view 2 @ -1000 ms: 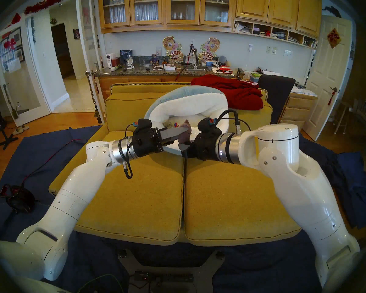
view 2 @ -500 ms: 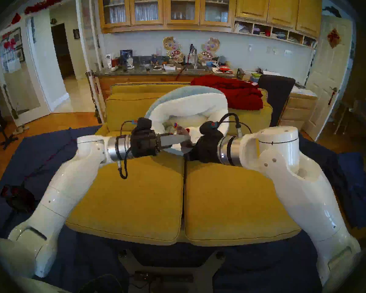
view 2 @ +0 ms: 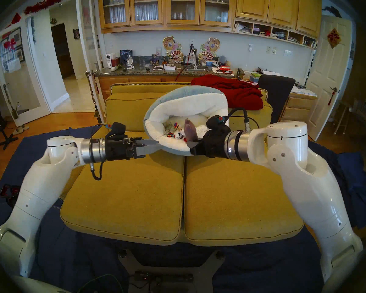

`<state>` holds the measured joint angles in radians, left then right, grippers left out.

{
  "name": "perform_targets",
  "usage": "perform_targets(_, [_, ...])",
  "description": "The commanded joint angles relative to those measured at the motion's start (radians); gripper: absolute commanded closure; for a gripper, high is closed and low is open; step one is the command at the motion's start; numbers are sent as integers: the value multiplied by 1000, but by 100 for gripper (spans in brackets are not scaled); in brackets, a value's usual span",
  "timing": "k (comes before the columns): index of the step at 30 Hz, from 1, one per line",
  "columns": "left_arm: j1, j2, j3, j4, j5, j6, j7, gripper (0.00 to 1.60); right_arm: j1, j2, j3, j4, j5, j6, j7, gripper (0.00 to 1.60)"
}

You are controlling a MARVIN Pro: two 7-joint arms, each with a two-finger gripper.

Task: Put toys into dog bed

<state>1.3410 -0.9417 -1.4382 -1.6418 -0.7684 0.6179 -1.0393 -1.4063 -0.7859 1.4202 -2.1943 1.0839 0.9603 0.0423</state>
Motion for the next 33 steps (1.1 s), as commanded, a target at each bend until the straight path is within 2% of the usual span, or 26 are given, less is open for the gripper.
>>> perform_targets(1, [46, 57, -63, -39, 14, -76, -30, 0, 31, 25, 28, -1, -4, 0, 6, 160])
perform_targets(6, [68, 59, -84, -30, 18, -93, -41, 0, 93, 44, 9, 54, 16, 0, 32, 160])
perform_targets(9, [75, 67, -89, -30, 13, -86, -61, 0, 128, 46, 8, 96, 4, 0, 44, 160])
perform_targets(10, [76, 67, -90, -30, 14, -86, -61, 0, 158, 48, -6, 121, 4, 0, 48, 160])
perform_targets(11, [76, 67, -90, -30, 15, -86, -61, 0, 135, 42, 16, 119, -7, 0, 53, 160])
perform_targets(13, [77, 67, -91, -30, 15, -86, -62, 0, 163, 43, 2, 140, -8, 0, 56, 160])
perform_targets(18, [78, 67, -91, -30, 18, -88, -64, 0, 192, 24, 10, 195, -28, 0, 69, 160])
perform_targets(25, [79, 69, -90, -29, 21, -89, -65, 0, 244, 1, -17, 265, -66, 0, 85, 160])
perform_targets(33, [80, 72, -87, -28, 23, -90, -65, 0, 322, -70, -99, 329, -123, -3, 92, 160])
